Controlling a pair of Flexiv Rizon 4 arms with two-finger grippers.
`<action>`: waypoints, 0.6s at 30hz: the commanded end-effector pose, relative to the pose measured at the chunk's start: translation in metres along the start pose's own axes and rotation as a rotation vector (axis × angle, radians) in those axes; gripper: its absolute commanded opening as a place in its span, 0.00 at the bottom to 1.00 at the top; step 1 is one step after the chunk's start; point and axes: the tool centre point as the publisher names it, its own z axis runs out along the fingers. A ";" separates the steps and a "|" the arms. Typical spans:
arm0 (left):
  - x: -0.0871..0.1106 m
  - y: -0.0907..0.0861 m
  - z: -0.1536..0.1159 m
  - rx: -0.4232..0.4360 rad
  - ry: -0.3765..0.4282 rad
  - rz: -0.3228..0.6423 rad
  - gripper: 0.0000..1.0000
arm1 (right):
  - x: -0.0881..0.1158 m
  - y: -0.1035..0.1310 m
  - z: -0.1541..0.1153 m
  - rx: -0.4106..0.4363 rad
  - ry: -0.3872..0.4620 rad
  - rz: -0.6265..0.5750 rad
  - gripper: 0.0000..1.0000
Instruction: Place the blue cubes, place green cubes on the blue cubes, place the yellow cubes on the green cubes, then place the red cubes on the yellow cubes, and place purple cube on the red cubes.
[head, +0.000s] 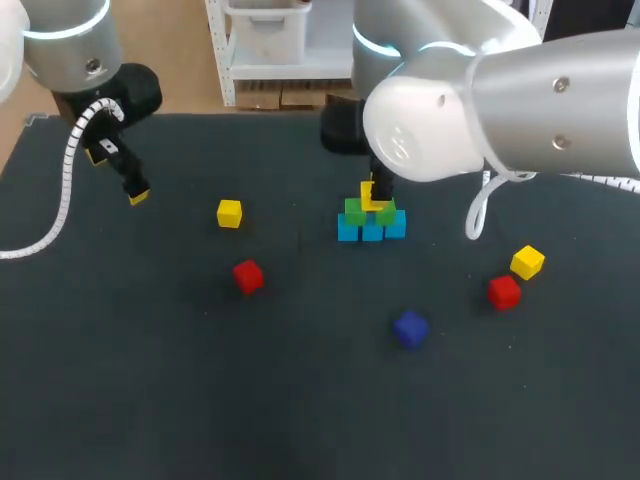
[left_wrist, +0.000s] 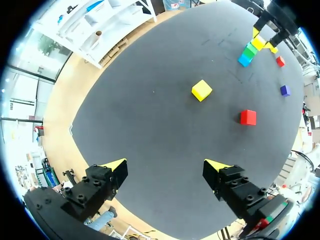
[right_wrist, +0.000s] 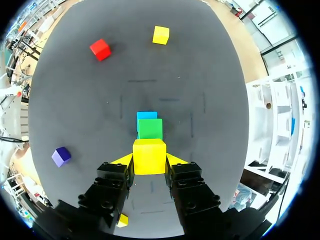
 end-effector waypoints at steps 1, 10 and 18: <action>0.000 0.000 -0.001 0.000 0.003 -0.001 1.00 | -0.002 -0.005 0.002 -0.012 -0.002 0.000 0.00; 0.000 0.000 -0.001 0.000 0.003 -0.001 1.00 | -0.004 -0.009 0.004 -0.008 -0.011 0.001 0.00; 0.000 0.000 -0.001 0.000 0.003 -0.001 1.00 | -0.002 -0.006 0.001 0.003 -0.005 -0.001 0.00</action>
